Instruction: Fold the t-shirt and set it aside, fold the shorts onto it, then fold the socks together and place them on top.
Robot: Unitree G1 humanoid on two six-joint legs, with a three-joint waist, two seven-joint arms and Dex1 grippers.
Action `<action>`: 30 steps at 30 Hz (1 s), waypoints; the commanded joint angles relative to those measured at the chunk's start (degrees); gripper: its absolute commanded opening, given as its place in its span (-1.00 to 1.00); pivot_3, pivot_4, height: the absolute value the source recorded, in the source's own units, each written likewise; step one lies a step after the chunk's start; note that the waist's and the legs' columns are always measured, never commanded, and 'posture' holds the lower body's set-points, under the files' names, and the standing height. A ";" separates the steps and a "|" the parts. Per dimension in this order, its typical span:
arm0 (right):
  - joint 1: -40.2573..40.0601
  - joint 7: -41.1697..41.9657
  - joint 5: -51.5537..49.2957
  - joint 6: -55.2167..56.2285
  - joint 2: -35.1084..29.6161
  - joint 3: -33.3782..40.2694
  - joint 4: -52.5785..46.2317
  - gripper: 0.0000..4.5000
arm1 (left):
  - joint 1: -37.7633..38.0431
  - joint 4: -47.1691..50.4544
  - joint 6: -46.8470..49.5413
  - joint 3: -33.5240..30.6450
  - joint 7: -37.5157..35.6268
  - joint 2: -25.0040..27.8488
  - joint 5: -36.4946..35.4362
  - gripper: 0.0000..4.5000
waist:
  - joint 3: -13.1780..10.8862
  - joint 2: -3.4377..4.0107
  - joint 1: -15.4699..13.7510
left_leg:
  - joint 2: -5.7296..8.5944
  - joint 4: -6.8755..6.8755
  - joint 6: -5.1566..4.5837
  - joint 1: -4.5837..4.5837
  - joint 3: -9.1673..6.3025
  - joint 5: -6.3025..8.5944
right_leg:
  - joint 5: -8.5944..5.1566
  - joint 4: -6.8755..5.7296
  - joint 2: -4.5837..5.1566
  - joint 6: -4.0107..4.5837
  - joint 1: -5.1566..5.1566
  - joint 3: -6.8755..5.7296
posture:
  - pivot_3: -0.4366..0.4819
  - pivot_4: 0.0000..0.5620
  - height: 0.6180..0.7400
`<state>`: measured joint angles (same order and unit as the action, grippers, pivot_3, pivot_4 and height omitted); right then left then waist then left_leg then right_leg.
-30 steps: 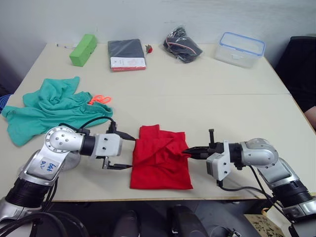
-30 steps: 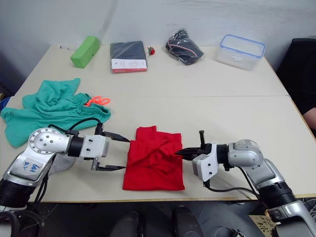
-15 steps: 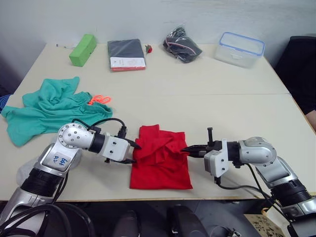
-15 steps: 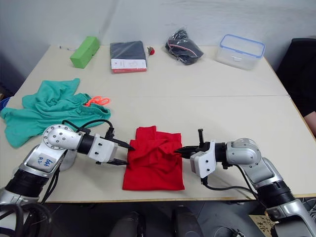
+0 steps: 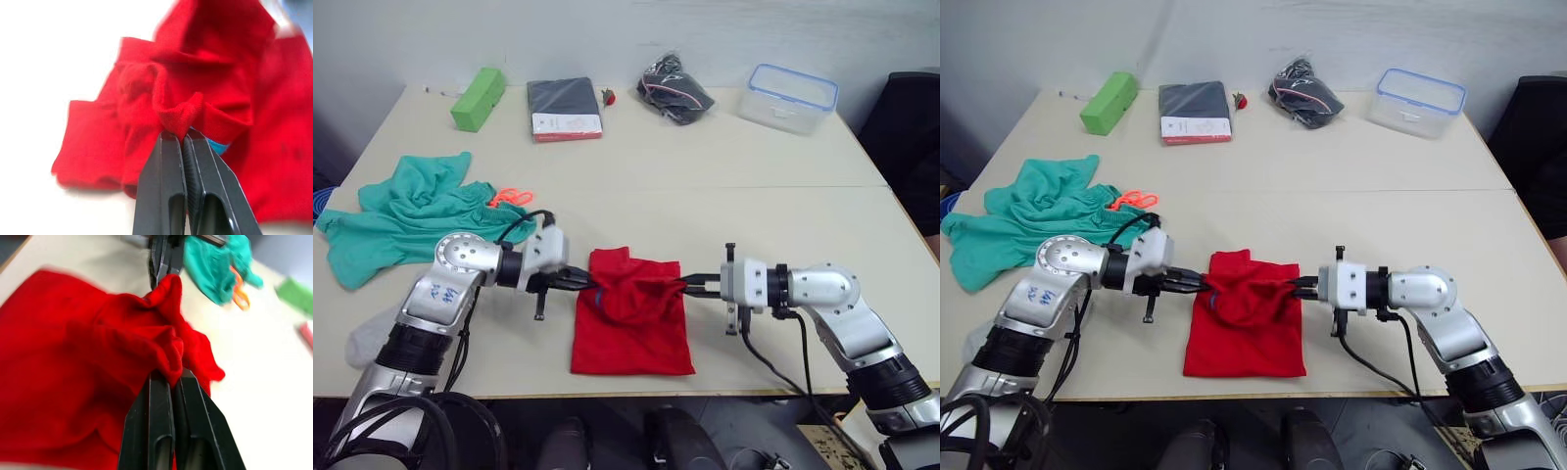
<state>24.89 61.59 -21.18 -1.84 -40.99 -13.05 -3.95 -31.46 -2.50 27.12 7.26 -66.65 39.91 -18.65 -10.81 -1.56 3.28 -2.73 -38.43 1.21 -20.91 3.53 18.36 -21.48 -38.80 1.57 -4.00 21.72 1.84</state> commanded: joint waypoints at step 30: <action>8.51 -13.04 -11.09 -44.42 5.51 16.90 0.10 0.30 | -5.96 2.43 32.88 -24.57 25.39 -11.31 -18.30 0.21 | 0.01 -0.01 -0.36 | 0.05 -0.64 0.16 -1.19 -0.05 -0.05 | 0.01 -0.59 0.01 -0.02 1.18 -0.07 | -0.05 -0.47 1.00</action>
<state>34.01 47.58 -30.96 -48.58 -34.52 0.94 0.97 -37.88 -5.81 62.14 -17.92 -37.32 26.72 -34.59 -10.81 -1.57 2.91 -2.67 -39.07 1.37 -22.09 3.48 18.31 -21.47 -39.40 1.60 -4.02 22.90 1.77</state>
